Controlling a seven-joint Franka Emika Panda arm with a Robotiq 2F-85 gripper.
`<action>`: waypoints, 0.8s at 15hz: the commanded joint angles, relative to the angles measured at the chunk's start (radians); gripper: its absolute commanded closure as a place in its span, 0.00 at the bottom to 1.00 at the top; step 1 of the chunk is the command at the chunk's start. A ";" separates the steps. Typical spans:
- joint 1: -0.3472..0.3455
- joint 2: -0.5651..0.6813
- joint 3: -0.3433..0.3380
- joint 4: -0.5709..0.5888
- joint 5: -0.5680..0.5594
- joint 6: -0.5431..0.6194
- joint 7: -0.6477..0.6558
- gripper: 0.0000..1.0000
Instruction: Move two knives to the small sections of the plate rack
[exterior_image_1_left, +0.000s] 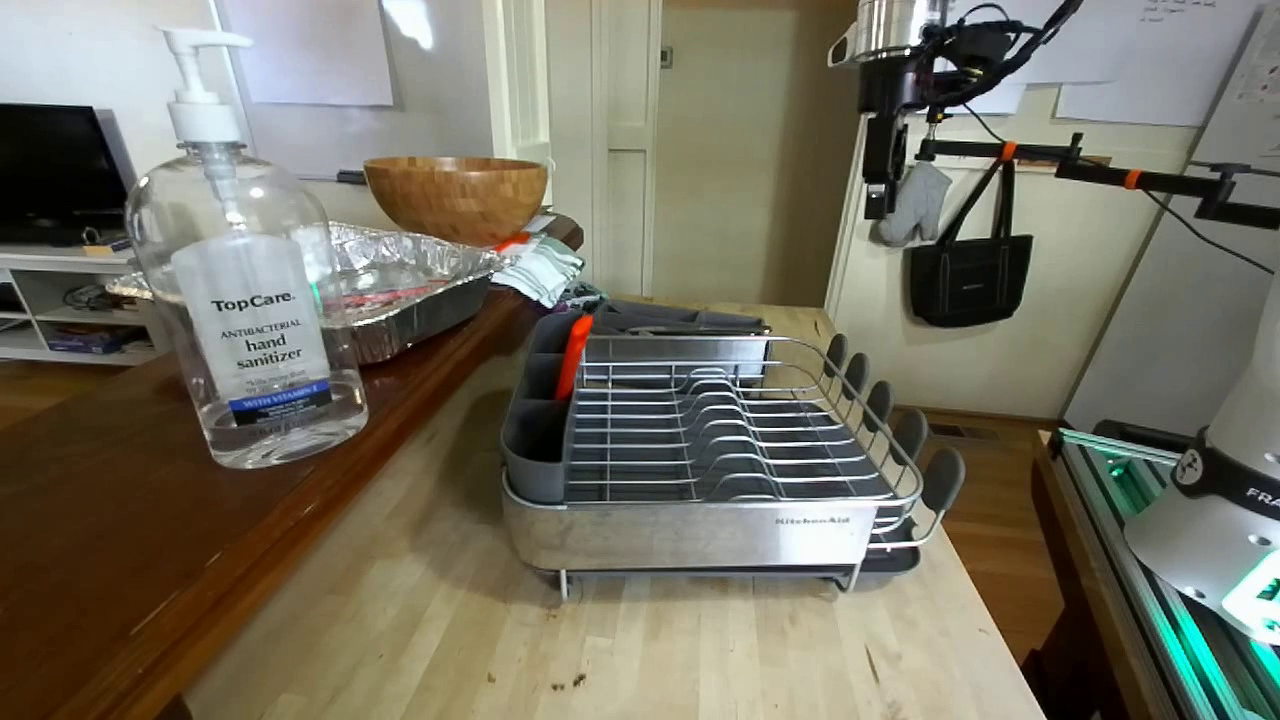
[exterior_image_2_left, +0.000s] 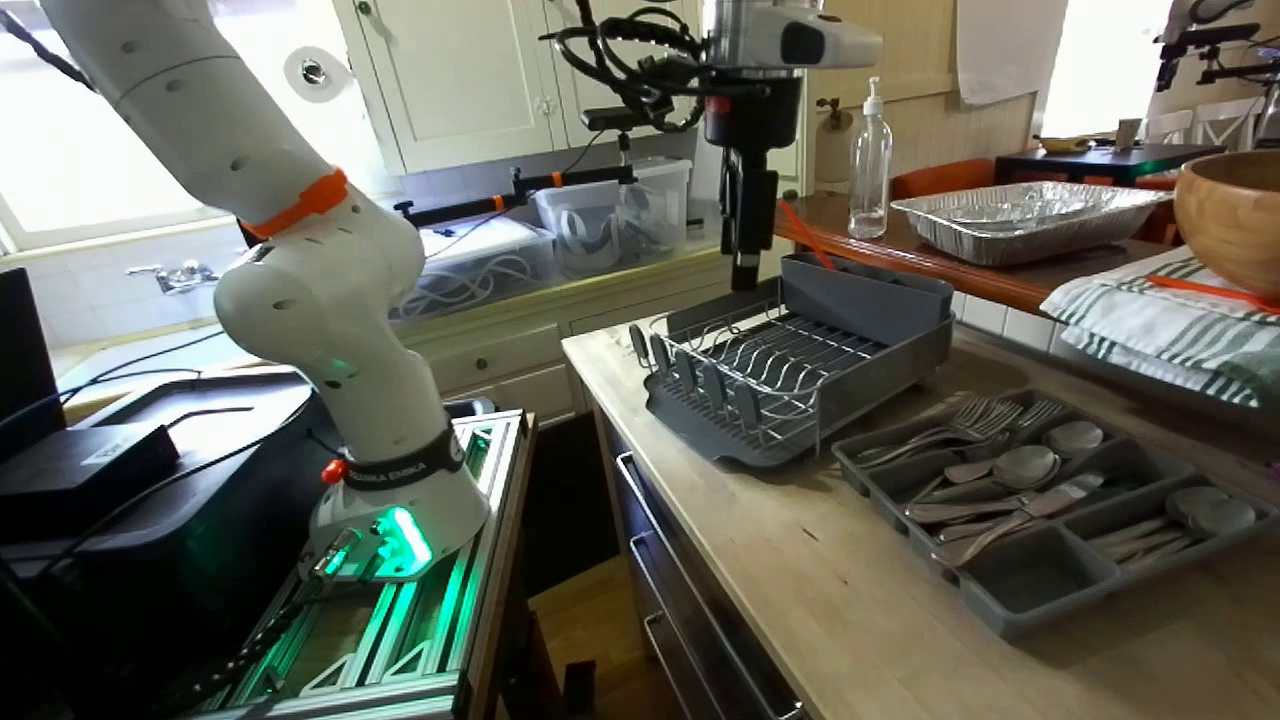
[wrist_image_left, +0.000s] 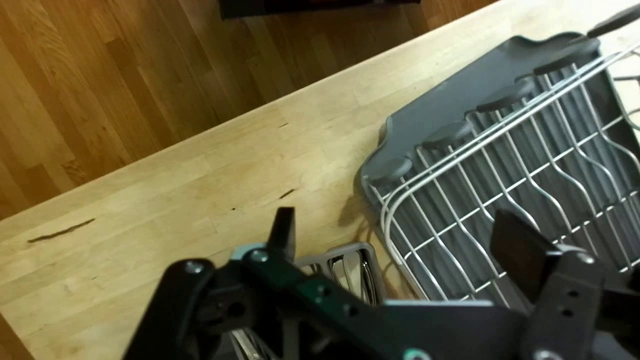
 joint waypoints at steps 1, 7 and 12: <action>0.001 0.149 -0.072 0.099 0.012 0.002 -0.212 0.00; -0.055 0.407 -0.100 0.291 0.057 0.090 -0.049 0.00; -0.069 0.431 -0.085 0.304 0.033 0.101 -0.018 0.00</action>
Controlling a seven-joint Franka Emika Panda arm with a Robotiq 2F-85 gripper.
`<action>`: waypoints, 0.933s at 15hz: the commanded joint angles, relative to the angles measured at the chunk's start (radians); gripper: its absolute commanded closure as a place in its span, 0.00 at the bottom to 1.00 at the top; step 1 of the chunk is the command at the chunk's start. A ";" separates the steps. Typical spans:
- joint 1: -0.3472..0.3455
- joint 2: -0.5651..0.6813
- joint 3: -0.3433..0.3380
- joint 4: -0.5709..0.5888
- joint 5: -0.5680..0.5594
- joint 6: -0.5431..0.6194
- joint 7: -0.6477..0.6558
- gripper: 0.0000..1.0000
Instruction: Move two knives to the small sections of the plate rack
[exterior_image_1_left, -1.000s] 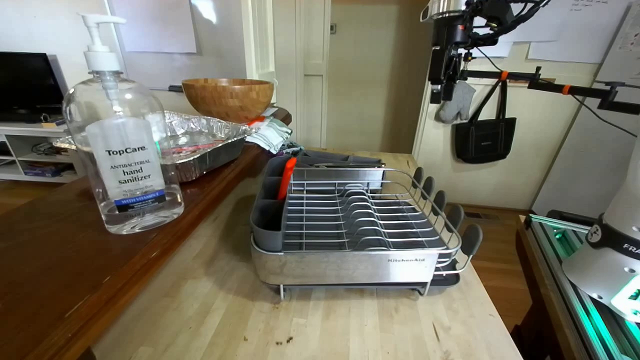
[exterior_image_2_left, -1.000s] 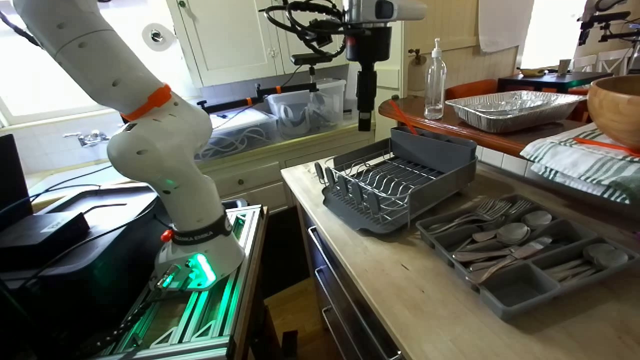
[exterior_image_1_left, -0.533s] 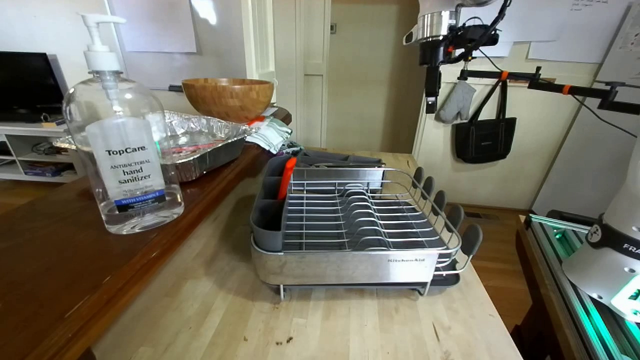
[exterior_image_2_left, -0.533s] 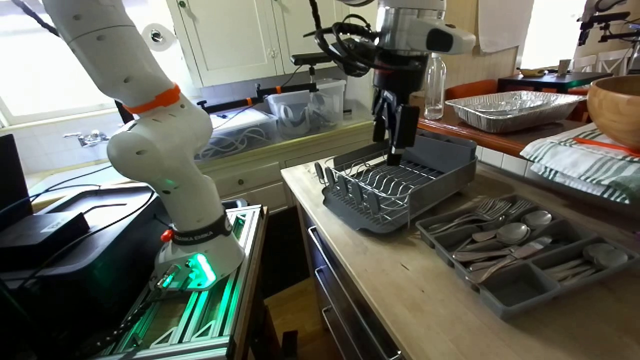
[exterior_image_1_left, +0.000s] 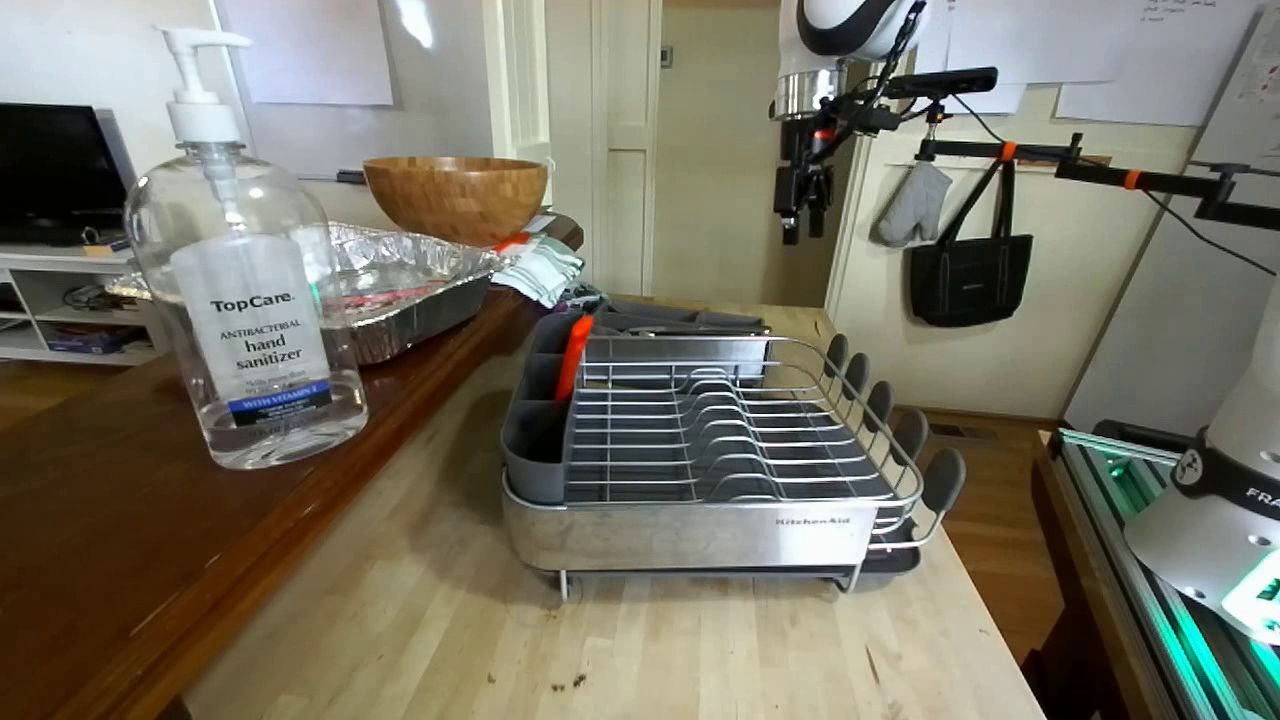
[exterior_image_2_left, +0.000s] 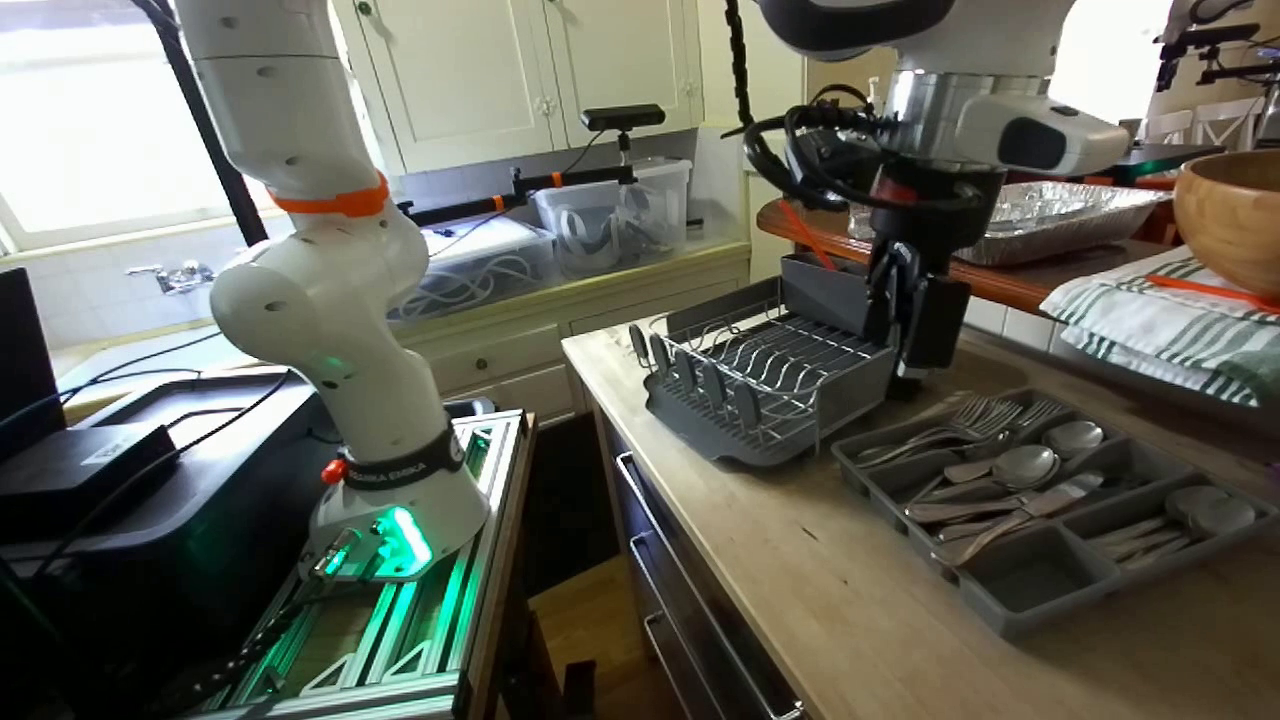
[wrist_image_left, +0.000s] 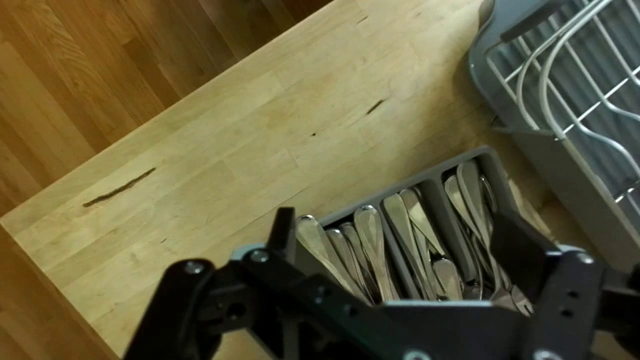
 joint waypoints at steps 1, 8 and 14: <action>-0.018 0.008 0.019 0.010 -0.001 -0.003 0.006 0.00; -0.017 0.163 0.041 0.117 -0.077 -0.011 -0.116 0.00; -0.054 0.382 0.049 0.309 -0.088 -0.054 -0.116 0.00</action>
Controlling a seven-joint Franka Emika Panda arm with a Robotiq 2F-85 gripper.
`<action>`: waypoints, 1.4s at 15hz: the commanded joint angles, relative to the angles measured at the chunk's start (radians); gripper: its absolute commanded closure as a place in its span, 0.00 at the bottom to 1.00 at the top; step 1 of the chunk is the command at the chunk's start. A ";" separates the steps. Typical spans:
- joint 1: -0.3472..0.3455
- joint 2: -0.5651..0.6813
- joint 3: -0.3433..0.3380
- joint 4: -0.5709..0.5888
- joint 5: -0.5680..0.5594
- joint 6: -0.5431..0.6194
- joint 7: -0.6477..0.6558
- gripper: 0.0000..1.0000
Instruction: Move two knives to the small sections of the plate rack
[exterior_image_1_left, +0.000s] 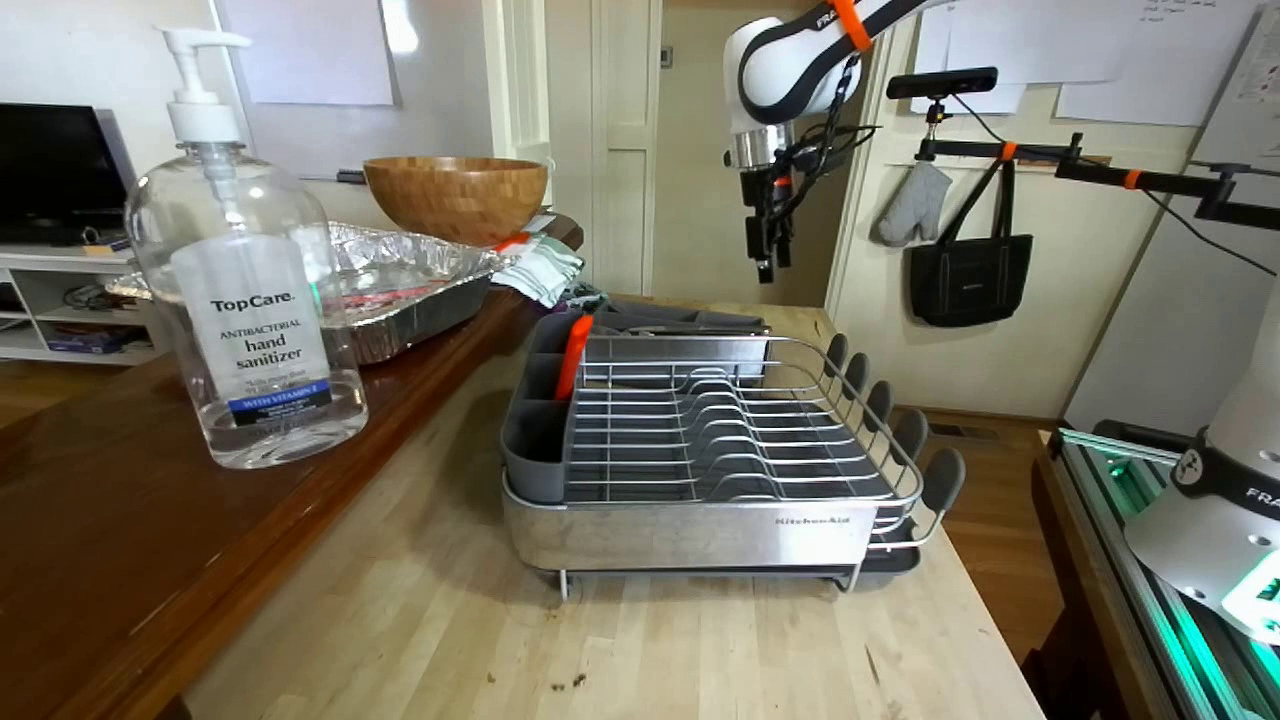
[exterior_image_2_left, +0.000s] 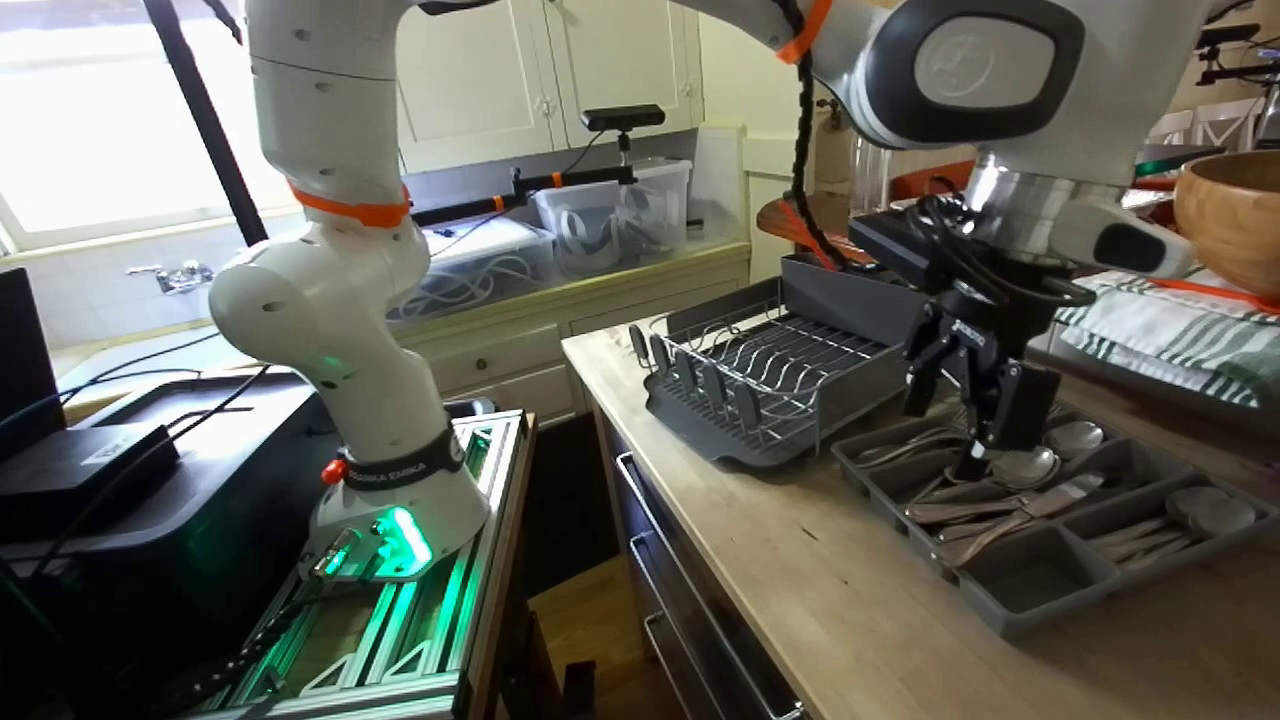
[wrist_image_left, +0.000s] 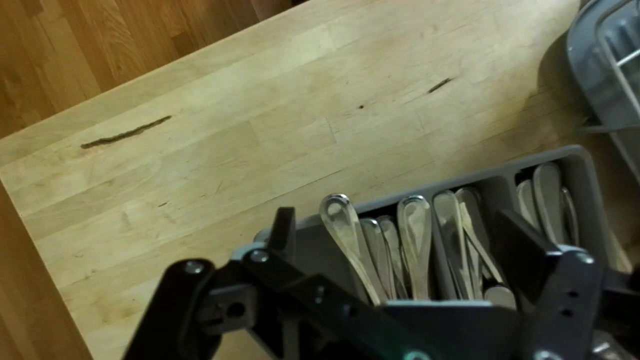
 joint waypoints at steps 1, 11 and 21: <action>-0.040 0.154 0.019 0.156 -0.014 -0.062 -0.016 0.00; -0.066 0.317 0.051 0.350 -0.041 -0.197 -0.053 0.00; -0.066 0.299 0.073 0.256 -0.100 -0.078 -0.163 0.00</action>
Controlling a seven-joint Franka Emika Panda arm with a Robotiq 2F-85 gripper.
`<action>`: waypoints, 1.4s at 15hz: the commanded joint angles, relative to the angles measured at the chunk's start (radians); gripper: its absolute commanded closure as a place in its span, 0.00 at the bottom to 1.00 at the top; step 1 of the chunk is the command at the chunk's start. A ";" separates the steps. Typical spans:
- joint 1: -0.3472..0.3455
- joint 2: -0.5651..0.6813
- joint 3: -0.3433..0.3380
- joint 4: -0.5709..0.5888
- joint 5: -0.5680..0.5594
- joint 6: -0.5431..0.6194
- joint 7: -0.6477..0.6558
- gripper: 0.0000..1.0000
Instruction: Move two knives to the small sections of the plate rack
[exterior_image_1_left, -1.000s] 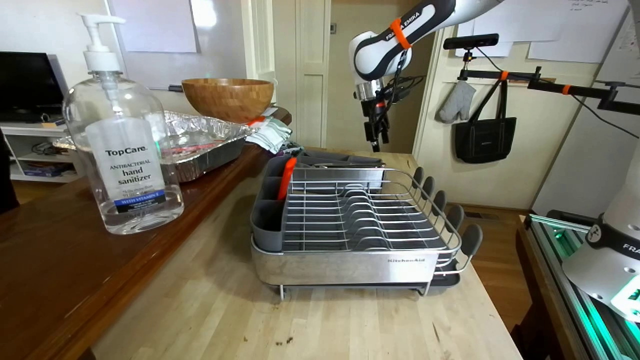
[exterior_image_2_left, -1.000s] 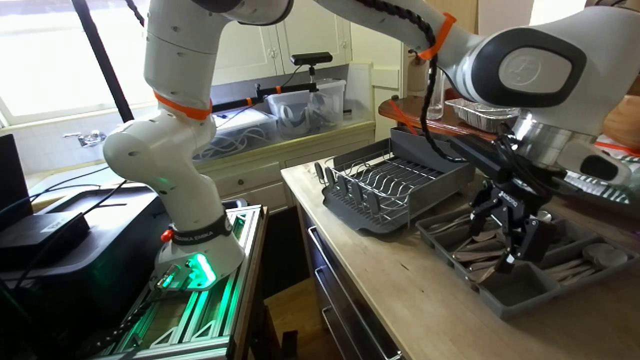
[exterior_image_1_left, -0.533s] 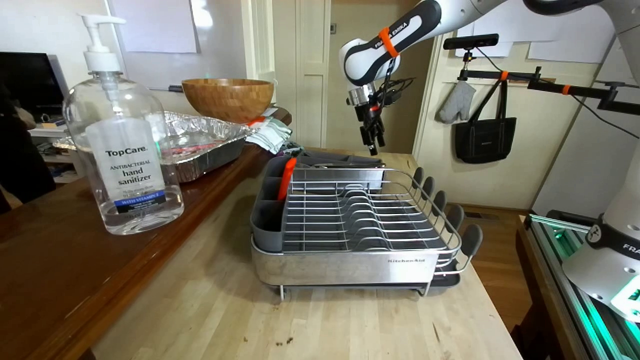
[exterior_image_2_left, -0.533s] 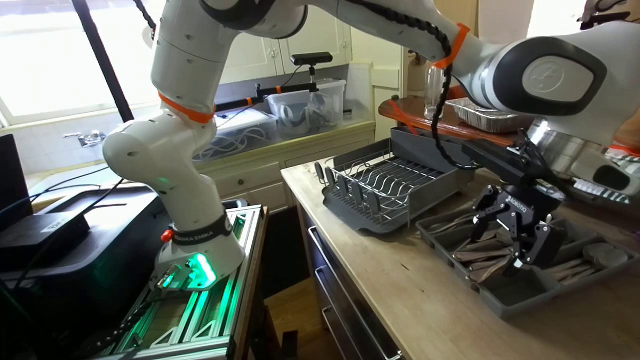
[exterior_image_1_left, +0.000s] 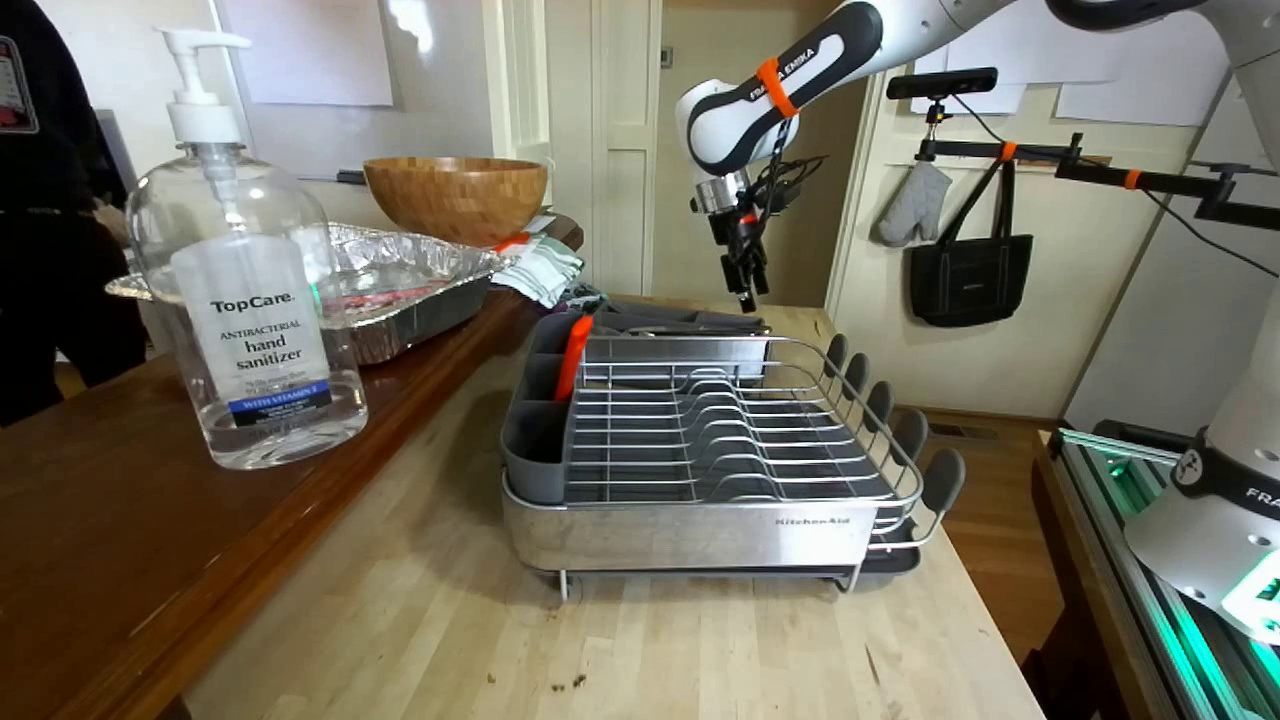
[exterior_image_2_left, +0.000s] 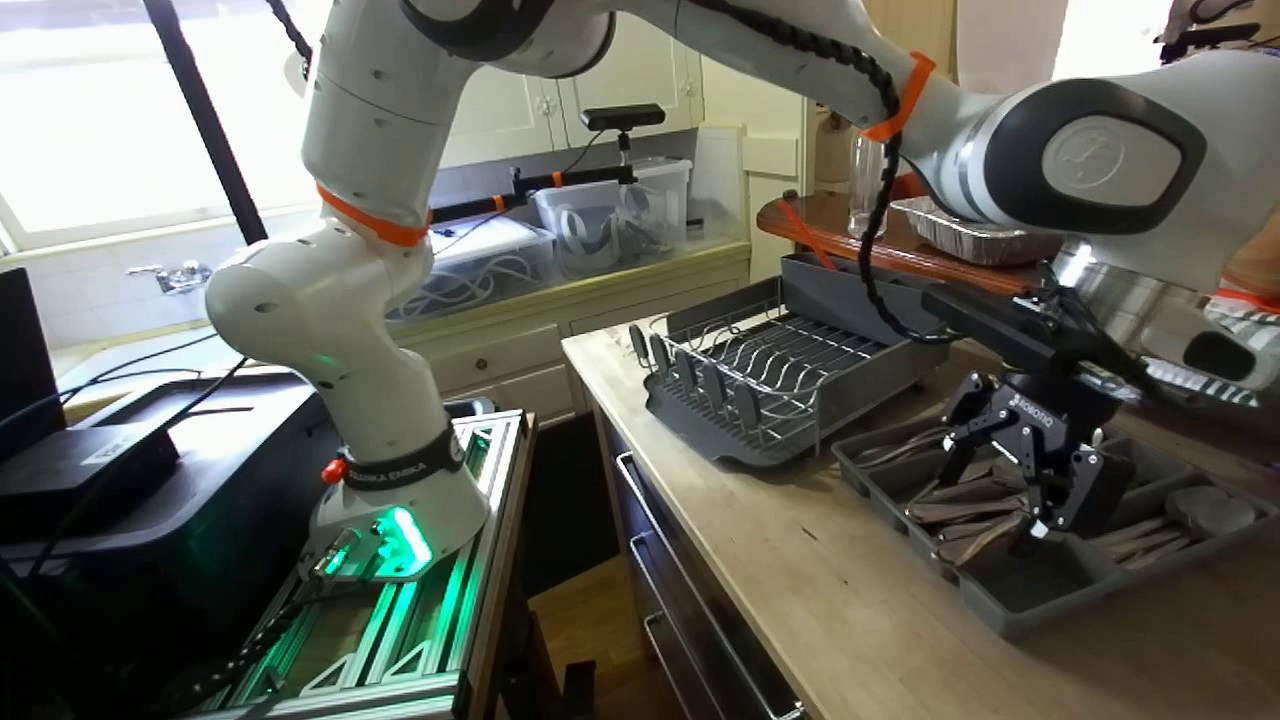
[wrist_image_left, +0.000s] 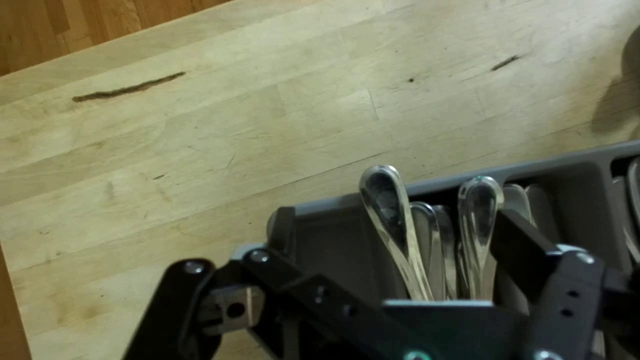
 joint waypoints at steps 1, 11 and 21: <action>-0.022 0.013 0.035 -0.052 -0.065 0.088 -0.132 0.00; -0.030 0.013 0.060 -0.114 -0.096 0.217 -0.249 0.55; 0.070 -0.071 0.033 -0.185 -0.233 0.176 -0.037 0.90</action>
